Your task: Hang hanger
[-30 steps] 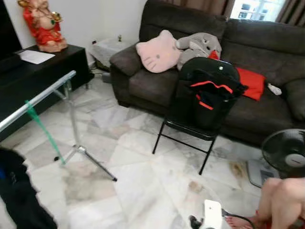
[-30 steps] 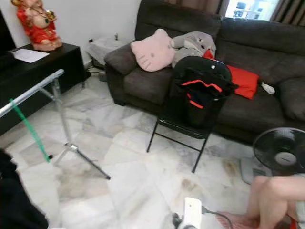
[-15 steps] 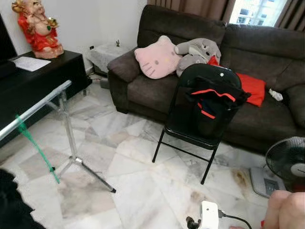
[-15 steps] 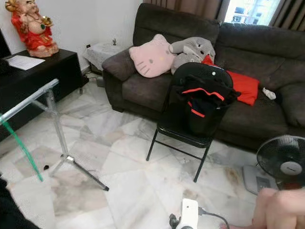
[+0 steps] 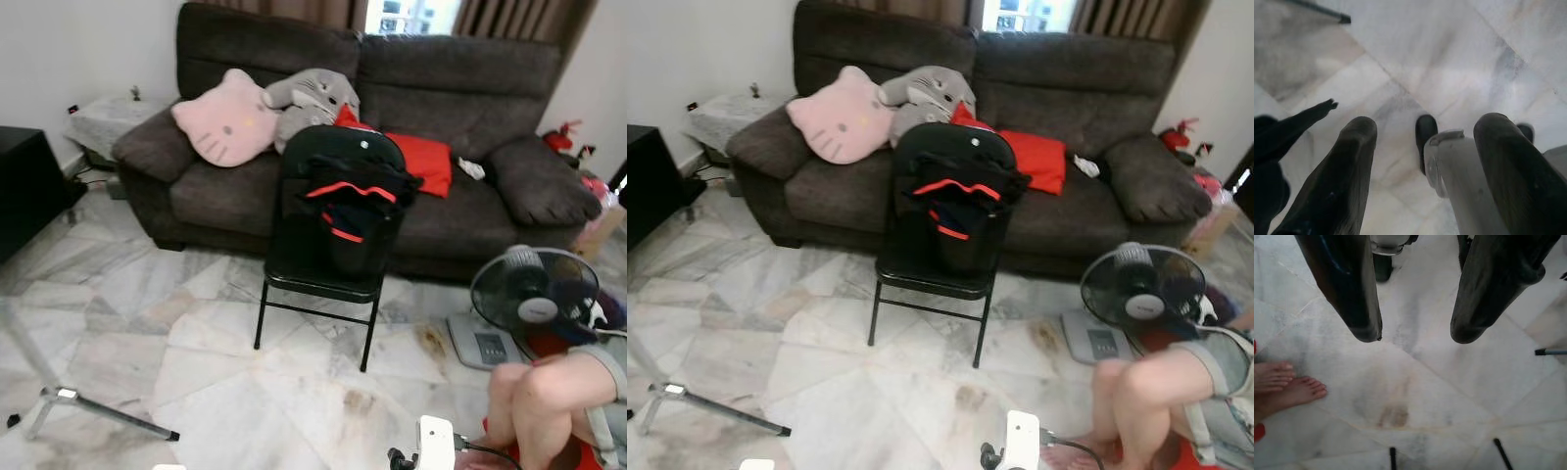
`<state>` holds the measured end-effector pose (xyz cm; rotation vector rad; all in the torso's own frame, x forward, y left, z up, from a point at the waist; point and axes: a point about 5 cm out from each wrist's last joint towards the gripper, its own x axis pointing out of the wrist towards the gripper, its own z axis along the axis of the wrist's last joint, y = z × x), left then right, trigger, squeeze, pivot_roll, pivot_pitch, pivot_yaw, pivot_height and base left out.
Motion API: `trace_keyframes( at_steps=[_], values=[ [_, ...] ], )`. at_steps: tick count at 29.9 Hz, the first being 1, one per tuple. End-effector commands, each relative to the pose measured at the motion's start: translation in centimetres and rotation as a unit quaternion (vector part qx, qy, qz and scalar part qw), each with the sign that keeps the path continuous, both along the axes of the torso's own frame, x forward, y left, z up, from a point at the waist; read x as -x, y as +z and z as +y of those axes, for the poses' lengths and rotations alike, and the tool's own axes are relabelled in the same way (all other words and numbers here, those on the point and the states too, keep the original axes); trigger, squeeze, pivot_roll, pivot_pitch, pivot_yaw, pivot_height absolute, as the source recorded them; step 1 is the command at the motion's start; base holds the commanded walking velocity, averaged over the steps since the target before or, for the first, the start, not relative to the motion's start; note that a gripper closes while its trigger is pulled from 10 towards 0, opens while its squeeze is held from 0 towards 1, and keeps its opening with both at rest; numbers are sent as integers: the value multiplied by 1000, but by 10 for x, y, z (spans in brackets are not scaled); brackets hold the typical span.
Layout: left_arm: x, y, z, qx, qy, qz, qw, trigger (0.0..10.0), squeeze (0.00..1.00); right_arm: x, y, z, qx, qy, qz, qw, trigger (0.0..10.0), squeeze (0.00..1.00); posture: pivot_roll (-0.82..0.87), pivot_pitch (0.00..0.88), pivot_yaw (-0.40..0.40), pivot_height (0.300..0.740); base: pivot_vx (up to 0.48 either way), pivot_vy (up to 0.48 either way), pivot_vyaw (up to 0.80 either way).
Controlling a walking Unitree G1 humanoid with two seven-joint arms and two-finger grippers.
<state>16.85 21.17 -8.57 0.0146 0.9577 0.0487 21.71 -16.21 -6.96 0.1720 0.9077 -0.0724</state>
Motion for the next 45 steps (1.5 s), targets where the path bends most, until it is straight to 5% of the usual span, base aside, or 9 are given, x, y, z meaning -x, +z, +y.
trace_keyframes(
  at_steps=[1, 20, 29, 37, 45],
  values=[
    [5, -2, 2, 4, 5, 5, 1000, 10000, 0, -2, 2, -4, 4, -9, -7, 1000, 10000, 0, 71, 0, -30, 740, 270, 0, 0],
    [23, -5, 18, -1, 22, 18, 1000, 10000, 0, -4, 3, -3, 6, -5, -14, 1000, 10000, 0, 71, 0, -28, 740, 268, 0, 228],
    [13, -5, 1, 5, 16, 7, 1000, 10000, 0, -4, 3, -4, 8, -3, -14, 1000, 10000, 0, 70, 0, -30, 740, 270, 0, 0],
    [20, -3, 23, -2, 25, 12, 1000, 10000, 0, -5, 4, -3, 8, -1, -16, 1000, 10000, 0, 69, 1, -31, 740, 270, 0, 0],
    [22, -7, 9, 1, 24, 24, 999, 10000, 0, -7, 5, -4, 11, 6, -22, 1000, 10000, 0, 68, 4, -32, 740, 270, 0, 500]
  ],
)
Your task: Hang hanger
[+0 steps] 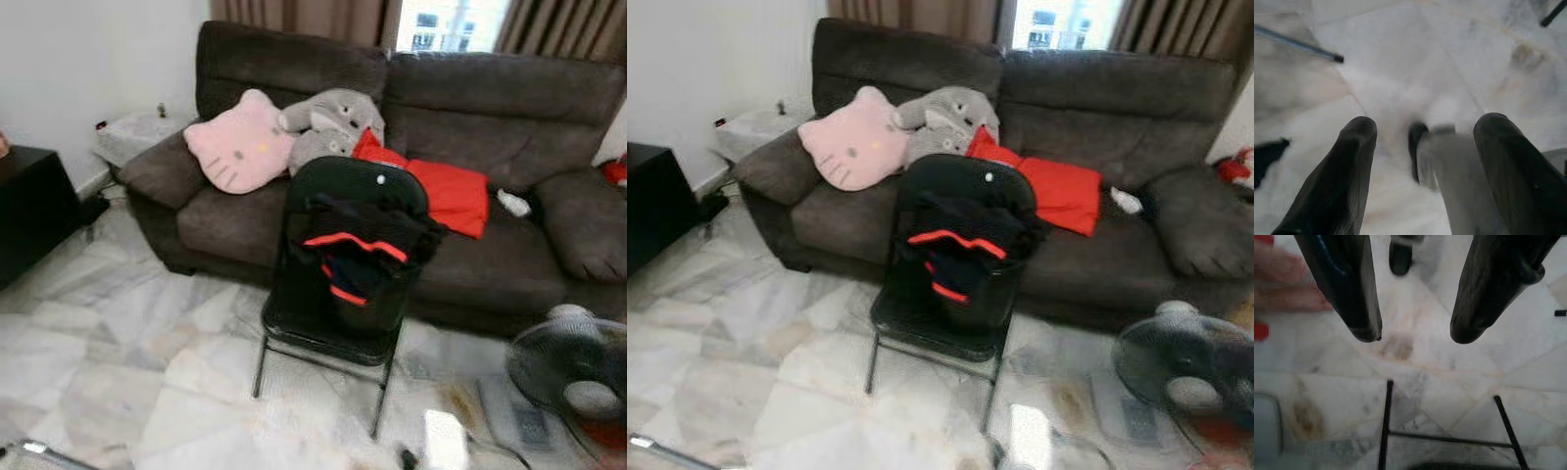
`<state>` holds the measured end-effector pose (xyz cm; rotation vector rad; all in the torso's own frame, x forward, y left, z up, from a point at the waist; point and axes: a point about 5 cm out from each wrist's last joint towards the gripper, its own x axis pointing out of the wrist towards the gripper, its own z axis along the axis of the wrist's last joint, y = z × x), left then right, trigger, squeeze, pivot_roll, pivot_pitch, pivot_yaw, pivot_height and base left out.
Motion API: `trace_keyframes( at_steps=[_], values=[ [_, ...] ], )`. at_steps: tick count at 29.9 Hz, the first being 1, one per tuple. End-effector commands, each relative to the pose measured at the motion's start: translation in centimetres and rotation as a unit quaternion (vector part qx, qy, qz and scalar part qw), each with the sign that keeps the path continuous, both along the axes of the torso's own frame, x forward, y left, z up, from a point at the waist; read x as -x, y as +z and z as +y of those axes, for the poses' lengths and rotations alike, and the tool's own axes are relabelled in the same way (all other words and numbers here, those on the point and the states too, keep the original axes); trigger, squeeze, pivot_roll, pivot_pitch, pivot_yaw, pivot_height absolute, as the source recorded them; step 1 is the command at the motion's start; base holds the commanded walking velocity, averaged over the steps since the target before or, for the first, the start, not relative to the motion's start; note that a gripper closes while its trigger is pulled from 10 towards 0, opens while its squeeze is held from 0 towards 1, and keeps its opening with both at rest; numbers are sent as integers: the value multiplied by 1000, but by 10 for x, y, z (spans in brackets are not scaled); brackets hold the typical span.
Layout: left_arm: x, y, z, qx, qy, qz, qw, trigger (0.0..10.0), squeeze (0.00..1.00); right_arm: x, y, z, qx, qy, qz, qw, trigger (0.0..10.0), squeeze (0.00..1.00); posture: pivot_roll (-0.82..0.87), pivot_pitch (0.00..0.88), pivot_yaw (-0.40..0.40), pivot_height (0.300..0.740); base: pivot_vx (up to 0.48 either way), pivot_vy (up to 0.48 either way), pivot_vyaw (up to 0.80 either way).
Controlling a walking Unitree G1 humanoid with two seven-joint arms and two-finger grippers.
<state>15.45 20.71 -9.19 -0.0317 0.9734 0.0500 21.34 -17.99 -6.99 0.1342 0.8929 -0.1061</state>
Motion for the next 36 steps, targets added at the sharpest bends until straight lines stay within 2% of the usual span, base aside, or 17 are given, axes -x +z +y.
trace_keyframes(
  at_steps=[1, 4, 13, 18, 20, 22, 26, 28, 29, 30, 32, 34, 36],
  values=[
    [5, -1, 10, -17, 11, 14, 1000, 10000, 0, -11, 5, 14, -14, 11, -17, 1000, 10000, 0, 66, 6, -31, 740, 266, 0, 800],
    [1, 1, 11, -16, 9, 7, 1000, 10000, 0, -11, 5, 14, -15, 12, -16, 1000, 10000, 0, 65, 6, -31, 740, 270, 0, 642],
    [1, 5, 26, -23, 12, -7, 1000, 10000, 0, -10, 5, 14, -17, 2, -18, 1000, 10000, 0, 55, 11, -32, 740, 148, 0, 0],
    [-19, 14, 22, -26, 9, -53, 998, 10000, 0, -11, 6, 13, -14, -6, -33, 999, 10000, 0, 50, 10, -35, 740, 0, 0, 0],
    [-35, 23, 19, -25, 2, -90, 996, 10000, 0, -11, 7, 12, -13, -15, -44, 999, 10000, 0, 40, 9, -38, 740, 0, 0, 0],
    [-55, 36, 17, -24, -4, -143, 989, 10000, 0, -12, 9, 11, -13, -24, -72, 997, 10000, 0, 31, 9, -40, 740, 0, 0, 0],
    [-77, 59, 20, -20, -18, -238, 971, 10000, 0, -13, 13, 9, -24, -51, -111, 992, 10000, 0, 15, 7, -49, 740, 0, 0, 0],
    [-86, 71, 19, -16, -28, -284, 958, 10000, 0, -13, 14, 8, -31, -54, -125, 990, 10000, 0, 12, 6, -54, 740, 0, 0, 0],
    [-92, 85, 17, -13, -45, -332, 942, 10000, 0, -13, 15, 7, -30, -50, -138, 989, 10000, 0, 9, 2, -59, 740, 0, 0, 0],
    [-91, 93, 14, -13, -61, -360, 931, 10000, 0, -13, 16, 7, -31, -51, -146, 987, 10000, 0, 9, 0, -64, 740, 0, 0, 0],
    [-86, 98, 11, -16, -72, -378, 923, 10000, 0, -12, 17, 6, -24, -44, -153, 987, 10000, 0, 14, 0, -69, 740, 0, 0, 0],
    [-84, 99, 11, -17, -73, -382, 921, 10000, 0, -12, 17, 5, -21, -42, -154, 987, 10000, 0, 15, 0, -70, 740, 0, 0, 0],
    [-73, 103, 11, -17, -74, -395, 915, 10000, 0, -11, 17, 5, -16, -36, -158, 987, 10000, 0, 16, 0, -71, 740, 0, 0, 0]
  ],
)
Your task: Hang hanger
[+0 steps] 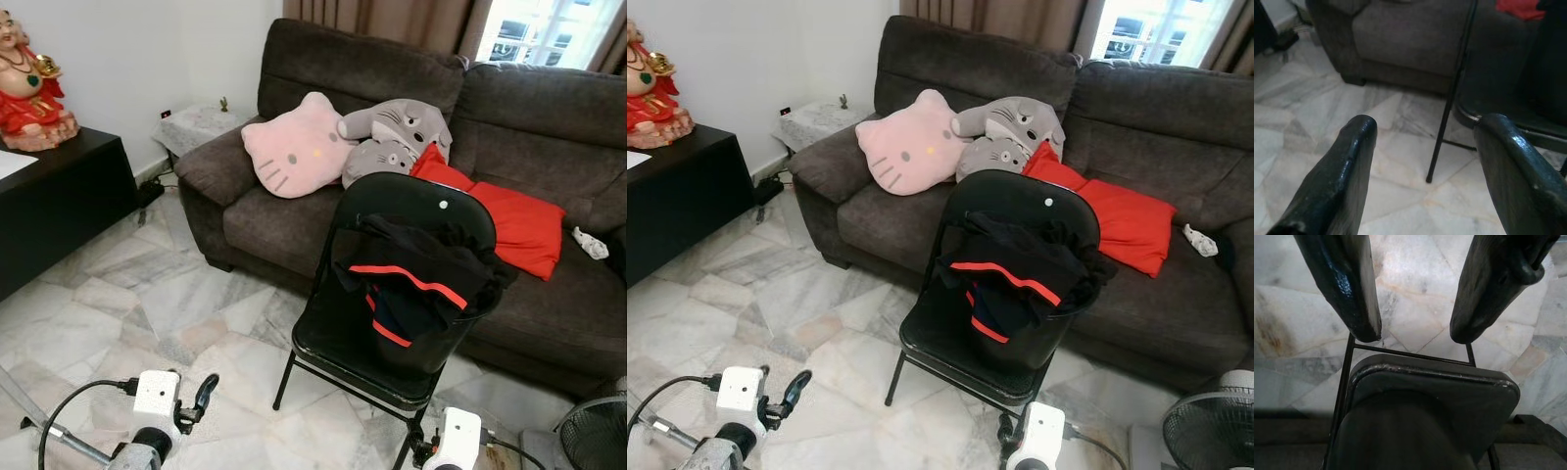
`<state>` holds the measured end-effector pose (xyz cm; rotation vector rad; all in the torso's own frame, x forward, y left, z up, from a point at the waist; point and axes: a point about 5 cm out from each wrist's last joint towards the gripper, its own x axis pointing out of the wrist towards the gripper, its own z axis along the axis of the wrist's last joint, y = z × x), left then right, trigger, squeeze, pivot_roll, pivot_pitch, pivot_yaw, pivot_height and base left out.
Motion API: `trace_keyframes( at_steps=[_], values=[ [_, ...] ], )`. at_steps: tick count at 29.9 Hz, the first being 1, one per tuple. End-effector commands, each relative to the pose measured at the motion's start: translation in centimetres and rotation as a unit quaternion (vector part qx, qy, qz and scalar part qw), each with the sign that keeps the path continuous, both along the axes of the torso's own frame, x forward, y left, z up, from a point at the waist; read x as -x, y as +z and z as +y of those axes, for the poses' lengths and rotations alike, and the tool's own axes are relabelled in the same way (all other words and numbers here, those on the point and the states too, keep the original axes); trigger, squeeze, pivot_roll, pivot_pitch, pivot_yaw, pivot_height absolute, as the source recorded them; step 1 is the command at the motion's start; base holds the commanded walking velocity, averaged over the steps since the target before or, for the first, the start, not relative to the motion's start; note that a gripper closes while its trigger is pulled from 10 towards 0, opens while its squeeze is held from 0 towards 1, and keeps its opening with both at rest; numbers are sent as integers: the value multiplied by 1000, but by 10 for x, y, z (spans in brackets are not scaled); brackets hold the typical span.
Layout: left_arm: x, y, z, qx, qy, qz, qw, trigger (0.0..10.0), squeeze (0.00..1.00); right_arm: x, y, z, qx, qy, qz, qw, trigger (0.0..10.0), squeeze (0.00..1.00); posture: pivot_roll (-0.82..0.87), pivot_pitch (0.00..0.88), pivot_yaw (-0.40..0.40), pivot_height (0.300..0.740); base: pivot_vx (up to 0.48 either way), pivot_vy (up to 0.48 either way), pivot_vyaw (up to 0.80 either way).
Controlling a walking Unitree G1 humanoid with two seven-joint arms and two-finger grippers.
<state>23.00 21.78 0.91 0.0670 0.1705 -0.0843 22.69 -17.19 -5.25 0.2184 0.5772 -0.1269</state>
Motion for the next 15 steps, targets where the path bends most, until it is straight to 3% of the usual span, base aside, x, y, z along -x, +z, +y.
trace_keyframes(
  at_steps=[1, 4, 11, 14, 15],
  values=[
    [8, 4, 1, 5, 2, -10, 1000, 10000, 0, 3, -1, -4, 10, 2, -3, 1000, 10000, 0, 17, 0, -71, 740, 0, 0, 0],
    [22, 11, 1, 2, 1, -16, 1000, 10000, 0, 5, -1, -4, 22, 13, -7, 1000, 10000, 0, 19, 0, -68, 740, 0, 0, 0],
    [29, 17, -2, -13, -14, -11, 1000, 10000, 0, 4, 1, -2, 64, 55, -16, 996, 10000, 0, 26, 0, -65, 740, 0, 0, 0],
    [29, 24, -3, -15, -18, -9, 1000, 10000, 0, -18, 49, -25, 94, 50, -191, 976, 10000, 0, 23, 0, -65, 740, 0, 0, 0],
    [29, 24, -3, -15, -18, -9, 1000, 10000, 0, -18, 49, -25, 94, 50, -191, 976, 10000, 0, 23, 0, -65, 740, 0, 0, 0]
  ],
)
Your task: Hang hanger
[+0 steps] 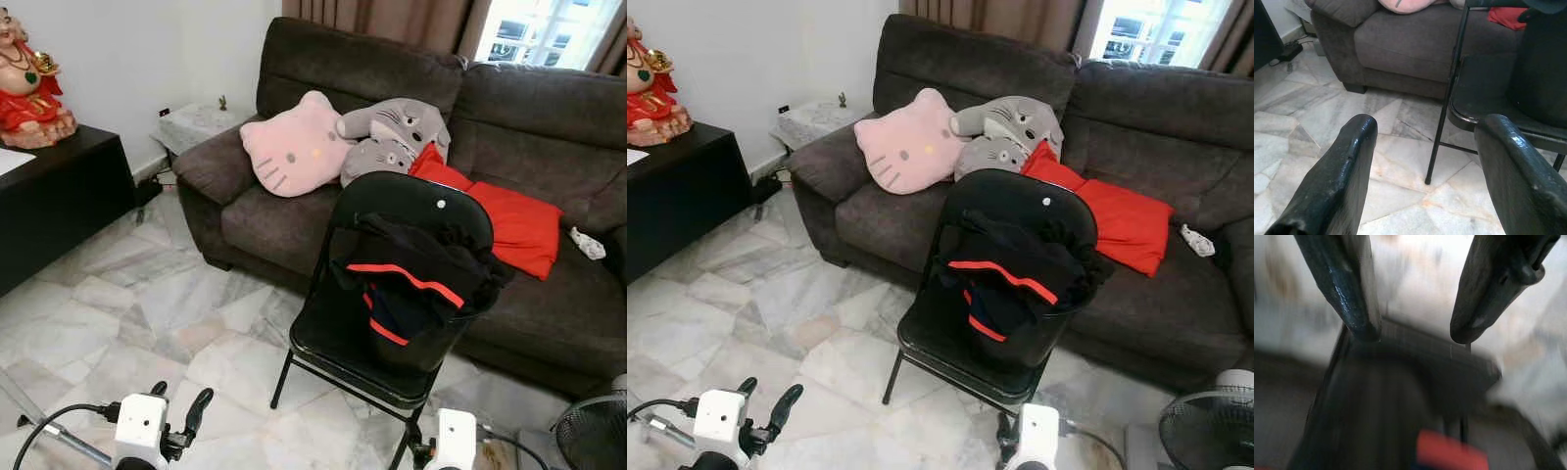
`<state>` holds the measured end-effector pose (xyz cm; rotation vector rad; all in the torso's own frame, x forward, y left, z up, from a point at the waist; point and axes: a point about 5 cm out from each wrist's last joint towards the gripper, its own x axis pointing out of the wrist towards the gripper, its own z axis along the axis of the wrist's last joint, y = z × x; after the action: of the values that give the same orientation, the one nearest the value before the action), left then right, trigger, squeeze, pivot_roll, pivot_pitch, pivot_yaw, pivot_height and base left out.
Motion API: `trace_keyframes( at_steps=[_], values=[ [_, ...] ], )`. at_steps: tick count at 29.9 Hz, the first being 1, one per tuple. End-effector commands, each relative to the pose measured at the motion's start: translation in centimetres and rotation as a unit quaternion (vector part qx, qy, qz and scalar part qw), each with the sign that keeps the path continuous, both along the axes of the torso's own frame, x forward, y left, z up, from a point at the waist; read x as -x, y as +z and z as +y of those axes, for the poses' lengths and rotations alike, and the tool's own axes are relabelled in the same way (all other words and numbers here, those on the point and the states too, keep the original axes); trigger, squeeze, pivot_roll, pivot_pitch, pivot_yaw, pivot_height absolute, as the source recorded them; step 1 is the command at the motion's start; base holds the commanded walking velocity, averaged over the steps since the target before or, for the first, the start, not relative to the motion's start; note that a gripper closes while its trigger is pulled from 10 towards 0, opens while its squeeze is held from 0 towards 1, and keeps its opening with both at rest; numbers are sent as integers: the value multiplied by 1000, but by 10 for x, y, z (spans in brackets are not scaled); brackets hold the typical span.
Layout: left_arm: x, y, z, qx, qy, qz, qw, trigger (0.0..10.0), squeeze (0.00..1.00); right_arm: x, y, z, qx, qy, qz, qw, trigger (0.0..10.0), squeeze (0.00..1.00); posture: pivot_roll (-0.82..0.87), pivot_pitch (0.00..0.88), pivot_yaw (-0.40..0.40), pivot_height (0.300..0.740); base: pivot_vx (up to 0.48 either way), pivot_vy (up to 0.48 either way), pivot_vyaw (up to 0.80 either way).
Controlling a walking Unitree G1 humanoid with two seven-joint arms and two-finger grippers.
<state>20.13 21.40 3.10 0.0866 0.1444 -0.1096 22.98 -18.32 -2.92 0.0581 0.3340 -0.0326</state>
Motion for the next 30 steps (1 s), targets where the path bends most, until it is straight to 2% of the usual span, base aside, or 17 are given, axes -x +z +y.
trace_keyframes(
  at_steps=[1, 2, 9, 13, 16, 18, 22, 30],
  values=[
    [1, 3, 0, -7, -5, 4, 1000, 10000, 0, -17, 42, -18, 31, 2, -108, 994, 10000, 0, 23, 0, -65, 740, 0, 0, 0],
    [1, 5, -1, -8, -8, 4, 1000, 10000, 0, -18, 59, -18, 42, 8, -131, 990, 10000, 0, 23, 0, -66, 740, 0, 0, 0],
    [0, 10, -3, -8, -13, 4, 1000, 10000, 0, -7, 59, -14, 27, -17, -137, 990, 10000, 0, 23, 0, -60, 740, 0, 0, 0],
    [0, 13, -3, -11, -24, 6, 1000, 10000, 0, 3, 64, -14, 6, -40, -121, 992, 10000, 0, 19, 0, -54, 740, 0, 0, 0],
    [-1, 14, -2, -8, -20, 2, 1000, 10000, 0, 2, 65, -16, -6, -58, -120, 991, 10000, 0, 17, 0, -50, 740, 0, 0, 0],
    [-4, 15, -2, -9, -23, 6, 1000, 10000, 0, -5, 72, -15, -7, -54, -134, 990, 10000, 0, 17, 0, -48, 740, 0, 0, 0],
    [-6, 17, -1, -13, -26, 6, 1000, 10000, 0, -10, 80, -15, -6, -54, -142, 988, 10000, 0, 16, 0, -45, 740, 0, 0, 0],
    [-14, 21, -2, -16, -32, 1, 999, 10000, 0, -14, 92, -15, 22, -46, -156, 986, 10000, 0, 7, 0, -47, 740, 192, 0, 0]
  ],
)
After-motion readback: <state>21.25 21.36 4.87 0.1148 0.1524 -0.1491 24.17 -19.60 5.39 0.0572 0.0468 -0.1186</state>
